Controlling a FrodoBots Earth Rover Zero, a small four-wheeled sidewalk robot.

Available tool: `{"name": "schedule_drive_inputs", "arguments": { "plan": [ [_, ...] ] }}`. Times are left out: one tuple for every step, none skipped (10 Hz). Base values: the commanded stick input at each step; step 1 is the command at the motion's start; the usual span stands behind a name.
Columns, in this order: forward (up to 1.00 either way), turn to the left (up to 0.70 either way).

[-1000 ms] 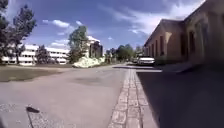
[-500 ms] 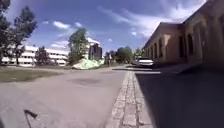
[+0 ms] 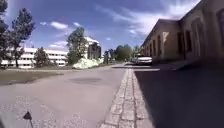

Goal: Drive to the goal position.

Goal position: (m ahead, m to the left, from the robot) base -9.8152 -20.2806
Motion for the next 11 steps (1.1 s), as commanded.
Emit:
{"name": "schedule_drive_inputs", "arguments": {
  "plan": [
    [-0.17, -0.33],
    [-0.17, -0.33],
    [-0.17, -0.33],
    [-0.17, -0.33],
    [-0.17, -0.33],
    [-0.17, -0.33],
    [-0.16, -0.32],
    [-0.16, -0.32],
    [-0.17, -0.33],
    [-0.17, -0.33],
    [-0.17, -0.33]
  ]
}}
